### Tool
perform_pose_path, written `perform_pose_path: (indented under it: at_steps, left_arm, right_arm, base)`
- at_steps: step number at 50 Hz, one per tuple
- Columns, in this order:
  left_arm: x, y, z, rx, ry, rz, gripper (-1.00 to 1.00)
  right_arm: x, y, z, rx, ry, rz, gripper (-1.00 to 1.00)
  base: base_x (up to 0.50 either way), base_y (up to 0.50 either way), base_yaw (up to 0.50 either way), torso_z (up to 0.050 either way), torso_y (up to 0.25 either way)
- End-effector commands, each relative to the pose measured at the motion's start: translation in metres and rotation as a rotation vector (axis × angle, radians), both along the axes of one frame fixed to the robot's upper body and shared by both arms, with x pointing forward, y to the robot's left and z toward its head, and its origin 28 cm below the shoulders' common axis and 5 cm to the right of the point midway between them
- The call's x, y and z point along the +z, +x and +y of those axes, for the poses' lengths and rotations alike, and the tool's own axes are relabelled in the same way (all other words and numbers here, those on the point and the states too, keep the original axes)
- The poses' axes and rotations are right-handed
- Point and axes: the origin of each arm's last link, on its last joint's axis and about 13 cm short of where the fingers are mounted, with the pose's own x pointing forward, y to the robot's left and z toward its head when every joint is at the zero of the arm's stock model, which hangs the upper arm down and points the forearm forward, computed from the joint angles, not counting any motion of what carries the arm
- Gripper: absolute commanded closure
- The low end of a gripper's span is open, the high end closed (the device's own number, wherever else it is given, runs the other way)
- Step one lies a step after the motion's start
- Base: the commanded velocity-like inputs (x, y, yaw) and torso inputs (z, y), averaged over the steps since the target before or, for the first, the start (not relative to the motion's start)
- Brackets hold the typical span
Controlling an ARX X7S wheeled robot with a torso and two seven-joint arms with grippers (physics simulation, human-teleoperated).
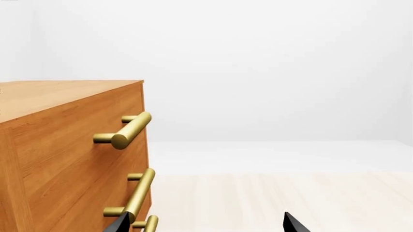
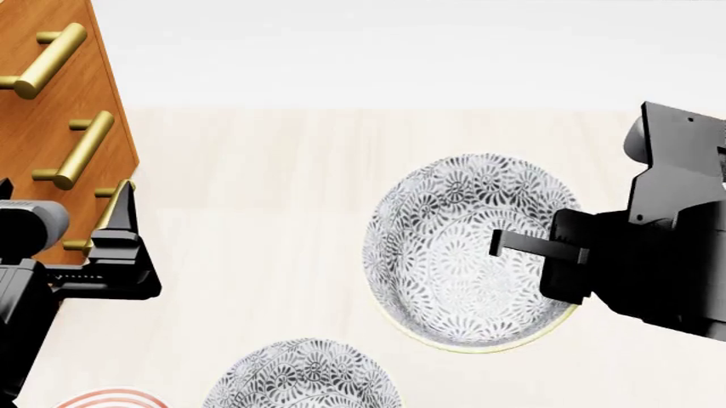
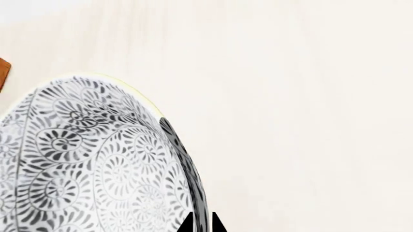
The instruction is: Stack the bowl at the front on the bowl in the middle.
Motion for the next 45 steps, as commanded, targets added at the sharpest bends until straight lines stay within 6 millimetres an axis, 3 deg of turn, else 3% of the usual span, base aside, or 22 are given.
perform_pose_path:
  at_steps: [1,10,18,36,45]
  left_arm:
    - [0.002,0.000,0.000,0.001,0.000,-0.004,-1.00]
    - [0.002,-0.001,0.001,0.001,-0.001,-0.003,-1.00]
    - [0.004,0.000,0.001,0.003,-0.004,-0.008,-1.00]
    - [0.003,-0.001,0.001,0.002,-0.004,-0.003,-1.00]
    - [0.001,-0.002,0.000,-0.002,0.000,0.000,-1.00]
  right_arm:
    - [0.033,-0.037,0.015,0.130,-0.044,-0.066,1.00]
    - [0.039,-0.065,0.043,0.304,-0.067,-0.091,1.00]
    - [0.024,-0.071,0.061,0.409,-0.089,-0.080,1.00]
    - [-0.019,-0.052,0.079,0.500,-0.074,-0.005,1.00]
    - [-0.027,-0.045,0.080,0.492,-0.064,-0.008,1.00]
  base:
    - [0.00,0.00,0.00,0.000,0.000]
    - [0.00,0.00,0.00,0.000,0.000]
    - [0.00,0.00,0.00,0.000,0.000]
    - [0.00,0.00,0.00,0.000,0.000]
    - [0.00,0.00,0.00,0.000,0.001]
